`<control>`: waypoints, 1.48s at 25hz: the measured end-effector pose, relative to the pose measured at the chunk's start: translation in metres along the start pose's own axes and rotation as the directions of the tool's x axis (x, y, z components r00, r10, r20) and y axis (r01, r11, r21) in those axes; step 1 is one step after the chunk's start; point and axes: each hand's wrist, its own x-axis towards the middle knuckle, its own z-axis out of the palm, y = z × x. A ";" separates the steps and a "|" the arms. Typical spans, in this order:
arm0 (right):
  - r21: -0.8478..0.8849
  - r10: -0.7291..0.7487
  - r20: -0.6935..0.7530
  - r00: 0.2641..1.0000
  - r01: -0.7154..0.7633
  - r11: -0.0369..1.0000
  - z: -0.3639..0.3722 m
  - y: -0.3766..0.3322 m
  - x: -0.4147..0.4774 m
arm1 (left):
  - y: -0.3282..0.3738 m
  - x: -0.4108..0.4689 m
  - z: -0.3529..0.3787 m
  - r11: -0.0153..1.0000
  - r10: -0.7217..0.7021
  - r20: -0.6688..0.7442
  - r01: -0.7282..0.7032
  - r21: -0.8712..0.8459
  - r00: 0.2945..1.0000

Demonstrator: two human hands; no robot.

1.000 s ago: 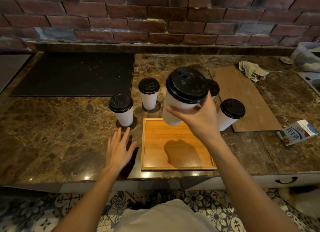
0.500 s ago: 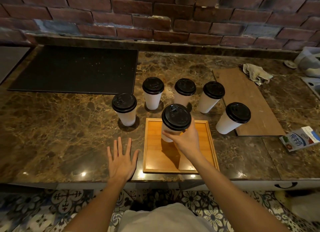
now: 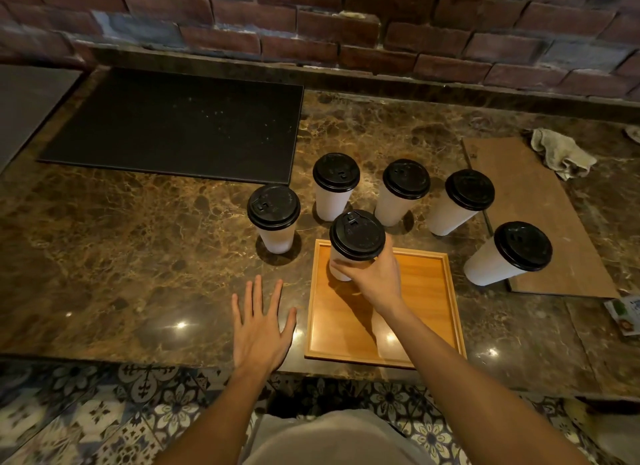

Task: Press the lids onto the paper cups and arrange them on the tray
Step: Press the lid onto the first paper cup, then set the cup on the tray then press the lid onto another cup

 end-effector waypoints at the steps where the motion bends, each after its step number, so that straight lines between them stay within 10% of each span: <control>1: -0.004 0.001 -0.001 1.000 -0.001 1.000 0.002 0.000 0.002 | 0.000 0.001 0.000 1.000 -0.001 -0.003 0.001 -0.009 1.000; 24: 0.058 0.057 -0.133 0.990 -0.049 0.997 0.018 -0.018 -0.017 | -0.003 0.002 0.003 1.000 0.016 -0.007 -0.016 0.010 1.000; 27: -0.152 -0.367 -0.349 0.862 0.334 0.930 0.022 -0.048 -0.049 | -0.005 0.004 0.005 1.000 0.007 -0.007 -0.007 -0.003 1.000; 29: -0.138 -0.544 -0.187 0.818 0.526 0.839 0.040 -0.064 -0.061 | -0.007 0.005 0.007 0.998 0.036 0.023 -0.038 0.056 0.999; 33: 0.060 -0.100 0.299 0.949 0.086 0.994 0.087 -0.088 -0.060 | -0.009 0.006 0.003 0.982 0.125 0.038 -0.130 0.136 0.991; 37: 0.032 0.167 0.230 0.959 -0.179 0.983 0.118 -0.076 -0.022 | -0.005 0.007 0.000 0.989 0.028 0.074 -0.038 0.146 0.997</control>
